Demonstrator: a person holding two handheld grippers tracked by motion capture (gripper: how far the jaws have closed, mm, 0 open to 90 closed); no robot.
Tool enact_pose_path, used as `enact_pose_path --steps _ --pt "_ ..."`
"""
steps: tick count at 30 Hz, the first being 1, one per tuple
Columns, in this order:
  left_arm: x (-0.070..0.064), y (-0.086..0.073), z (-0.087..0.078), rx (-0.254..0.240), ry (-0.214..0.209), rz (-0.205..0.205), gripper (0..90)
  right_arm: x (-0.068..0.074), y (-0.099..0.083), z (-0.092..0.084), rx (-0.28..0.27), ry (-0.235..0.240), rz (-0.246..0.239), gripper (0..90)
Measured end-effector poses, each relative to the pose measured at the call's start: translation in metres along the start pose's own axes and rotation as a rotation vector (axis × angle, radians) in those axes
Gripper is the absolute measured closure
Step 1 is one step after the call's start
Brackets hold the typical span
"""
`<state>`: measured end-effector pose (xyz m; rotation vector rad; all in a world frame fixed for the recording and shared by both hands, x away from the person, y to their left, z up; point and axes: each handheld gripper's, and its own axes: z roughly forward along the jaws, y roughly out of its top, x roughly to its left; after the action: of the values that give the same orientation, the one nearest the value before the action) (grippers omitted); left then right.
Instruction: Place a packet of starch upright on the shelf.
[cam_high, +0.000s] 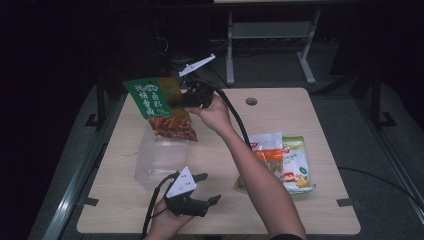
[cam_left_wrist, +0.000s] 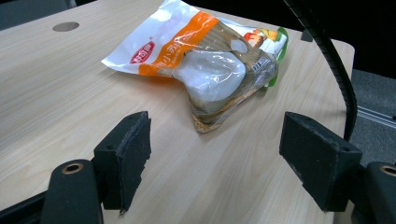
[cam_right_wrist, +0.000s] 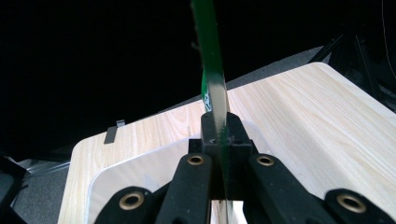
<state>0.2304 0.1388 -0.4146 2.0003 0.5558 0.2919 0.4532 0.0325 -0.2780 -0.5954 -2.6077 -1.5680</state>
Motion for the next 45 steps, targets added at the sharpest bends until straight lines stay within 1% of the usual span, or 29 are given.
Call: enact_pose_path --steps 4,11,20,23,26,29,30,31,32,37,39,40,42,43,45 --pt "0.000 0.000 0.000 0.000 0.000 0.001 24.5 -0.003 -0.001 0.006 -0.005 0.003 0.007 90.0" --pt "0.002 0.000 -0.001 -0.003 0.006 0.011 24.6 -0.003 0.000 0.012 0.001 0.003 0.001 90.0" --pt "0.001 0.000 -0.001 -0.006 0.007 0.007 24.6 -0.003 0.001 0.020 -0.004 0.004 0.006 90.0" --pt "0.001 -0.001 -0.001 -0.005 0.009 0.008 24.5 -0.004 0.000 0.022 -0.004 0.006 0.012 90.0" --pt "0.001 -0.001 -0.001 -0.005 0.006 0.001 24.5 -0.006 -0.001 0.026 -0.008 0.007 0.016 90.0" --pt "0.001 -0.001 0.000 -0.008 0.006 -0.003 24.5 -0.009 -0.003 0.033 -0.007 0.009 0.028 90.0" --pt "0.001 -0.001 -0.001 -0.006 0.006 -0.003 24.5 -0.011 -0.004 0.035 -0.007 0.007 0.022 90.0" --pt "0.001 -0.001 -0.001 -0.005 0.006 -0.003 24.5 -0.010 -0.004 0.037 0.001 0.003 0.036 90.0" --pt "0.001 -0.001 -0.001 -0.003 0.007 -0.001 24.5 -0.012 -0.005 0.038 0.000 0.005 0.026 90.0" --pt "0.002 -0.001 -0.001 -0.007 0.009 -0.001 24.5 -0.017 -0.012 0.048 0.001 0.003 0.047 90.0" --pt "0.002 -0.001 -0.002 -0.006 0.011 0.001 24.5 -0.020 -0.016 0.051 0.001 -0.008 0.057 90.0" --pt "0.002 -0.001 -0.001 -0.006 0.011 0.000 24.5 -0.022 -0.018 0.052 -0.003 -0.010 0.055 90.0" --pt "0.002 -0.001 -0.001 -0.006 0.010 -0.001 24.5 -0.025 -0.022 0.053 -0.016 -0.014 0.068 90.0" --pt "0.002 -0.001 -0.001 -0.005 0.010 0.002 24.5 -0.027 -0.024 0.053 -0.027 -0.009 0.080 90.0" --pt "0.002 -0.001 -0.001 -0.001 0.011 0.004 24.5 -0.029 -0.029 0.053 -0.038 -0.015 0.099 90.0"
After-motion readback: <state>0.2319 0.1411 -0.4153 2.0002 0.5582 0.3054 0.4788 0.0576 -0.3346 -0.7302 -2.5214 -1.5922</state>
